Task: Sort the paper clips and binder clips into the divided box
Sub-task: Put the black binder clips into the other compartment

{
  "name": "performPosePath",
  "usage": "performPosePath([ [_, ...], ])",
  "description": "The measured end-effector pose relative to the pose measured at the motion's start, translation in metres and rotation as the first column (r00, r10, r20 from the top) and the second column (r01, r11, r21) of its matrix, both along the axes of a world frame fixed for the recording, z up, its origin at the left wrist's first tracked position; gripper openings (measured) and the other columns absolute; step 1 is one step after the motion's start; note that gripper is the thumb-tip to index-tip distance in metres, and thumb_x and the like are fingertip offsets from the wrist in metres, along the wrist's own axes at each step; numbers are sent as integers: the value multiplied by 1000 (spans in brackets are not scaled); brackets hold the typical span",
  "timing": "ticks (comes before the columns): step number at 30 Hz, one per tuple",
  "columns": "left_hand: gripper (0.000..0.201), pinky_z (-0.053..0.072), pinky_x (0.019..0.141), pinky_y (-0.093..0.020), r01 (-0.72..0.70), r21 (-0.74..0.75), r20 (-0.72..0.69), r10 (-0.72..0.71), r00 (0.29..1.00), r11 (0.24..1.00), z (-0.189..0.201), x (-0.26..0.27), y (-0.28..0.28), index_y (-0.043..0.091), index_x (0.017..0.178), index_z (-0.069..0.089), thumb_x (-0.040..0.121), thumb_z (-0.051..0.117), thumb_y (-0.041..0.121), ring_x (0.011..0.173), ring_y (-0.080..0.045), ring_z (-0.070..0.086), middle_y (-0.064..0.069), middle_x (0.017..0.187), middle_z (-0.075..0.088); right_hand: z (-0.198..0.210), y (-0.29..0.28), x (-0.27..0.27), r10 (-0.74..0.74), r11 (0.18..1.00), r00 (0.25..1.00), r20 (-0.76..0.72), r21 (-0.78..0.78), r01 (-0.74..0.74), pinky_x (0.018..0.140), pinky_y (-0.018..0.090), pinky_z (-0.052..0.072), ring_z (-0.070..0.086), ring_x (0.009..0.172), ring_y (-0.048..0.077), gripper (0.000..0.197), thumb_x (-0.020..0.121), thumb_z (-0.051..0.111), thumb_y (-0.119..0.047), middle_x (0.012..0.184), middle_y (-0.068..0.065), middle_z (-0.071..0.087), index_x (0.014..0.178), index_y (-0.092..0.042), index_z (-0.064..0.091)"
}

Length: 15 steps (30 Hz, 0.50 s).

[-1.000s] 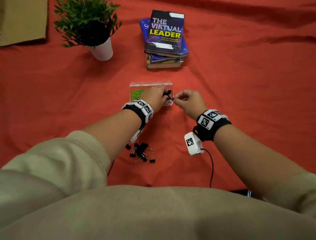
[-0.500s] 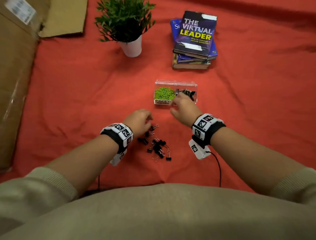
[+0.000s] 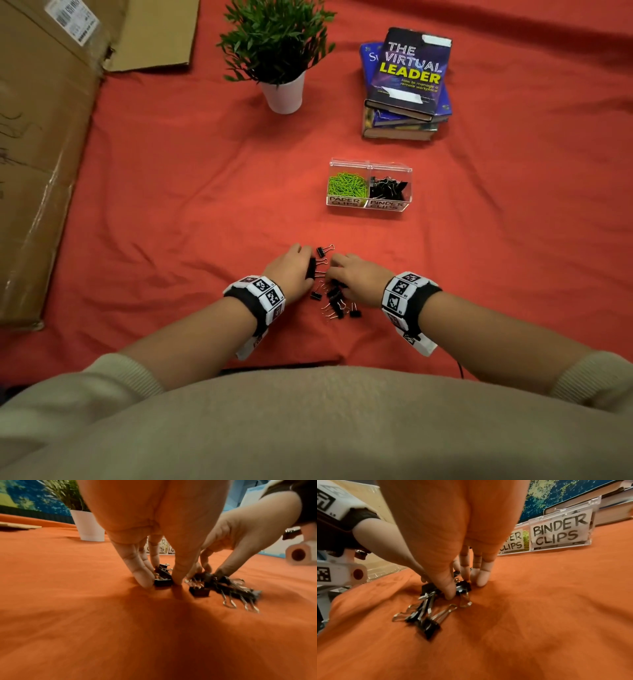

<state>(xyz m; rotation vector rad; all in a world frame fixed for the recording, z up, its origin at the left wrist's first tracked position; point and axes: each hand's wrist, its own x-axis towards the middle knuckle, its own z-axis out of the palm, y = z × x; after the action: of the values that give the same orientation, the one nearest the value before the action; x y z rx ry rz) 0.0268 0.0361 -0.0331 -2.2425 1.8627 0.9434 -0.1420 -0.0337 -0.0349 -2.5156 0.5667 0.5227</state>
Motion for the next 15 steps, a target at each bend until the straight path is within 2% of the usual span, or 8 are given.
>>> performPosePath([
  [3, 41, 49, 83, -46, -18, -7, -39, 18, 999, 1000, 1, -2, 0, 13, 114, 44, 79, 64, 19, 100, -36, 58, -10, 113, 47, 0, 1, -1, -55, 998, 999, 0, 9, 54, 83, 45, 44, 50, 97, 32, 24, 81, 52, -6, 113, 11, 46, 105, -6, 56],
  [7, 39, 48, 78, -43, -40, -48, -90, 36, 995, 998, 3, -6, 2, 16, 114, 44, 79, 62, 12, 96, -35, 58, -8, 111, 47, -1, 1, -6, -174, 982, 984, 33, 82, 171, 79, 42, 45, 53, 91, 32, 23, 76, 52, -2, 102, 14, 51, 99, -3, 56],
  [11, 38, 46, 73, -39, -30, -80, -94, 23, 995, 996, 3, -7, 2, 17, 110, 43, 78, 63, 14, 93, -32, 58, -5, 113, 50, -2, -6, -15, -298, 948, 951, 82, 142, 285, 77, 31, 40, 53, 89, 26, 18, 75, 55, -1, 99, 12, 56, 93, -4, 58],
  [13, 35, 46, 70, -38, -4, -87, -72, -3, 997, 996, 3, -8, 2, 18, 109, 43, 79, 61, 17, 92, -31, 58, -3, 114, 50, -2, -13, -20, -399, 910, 911, 100, 167, 380, 76, 28, 42, 53, 82, 22, 13, 75, 58, -2, 90, 8, 57, 87, -6, 59],
  [15, 31, 47, 70, -39, 25, -100, -58, -31, 998, 995, 2, -8, 0, 19, 107, 43, 81, 60, 20, 92, -30, 59, -1, 112, 51, 0, -23, -25, -560, 819, 821, 106, 218, 531, 72, 30, 48, 52, 72, 17, 10, 75, 63, -4, 80, 1, 57, 78, -13, 59],
])
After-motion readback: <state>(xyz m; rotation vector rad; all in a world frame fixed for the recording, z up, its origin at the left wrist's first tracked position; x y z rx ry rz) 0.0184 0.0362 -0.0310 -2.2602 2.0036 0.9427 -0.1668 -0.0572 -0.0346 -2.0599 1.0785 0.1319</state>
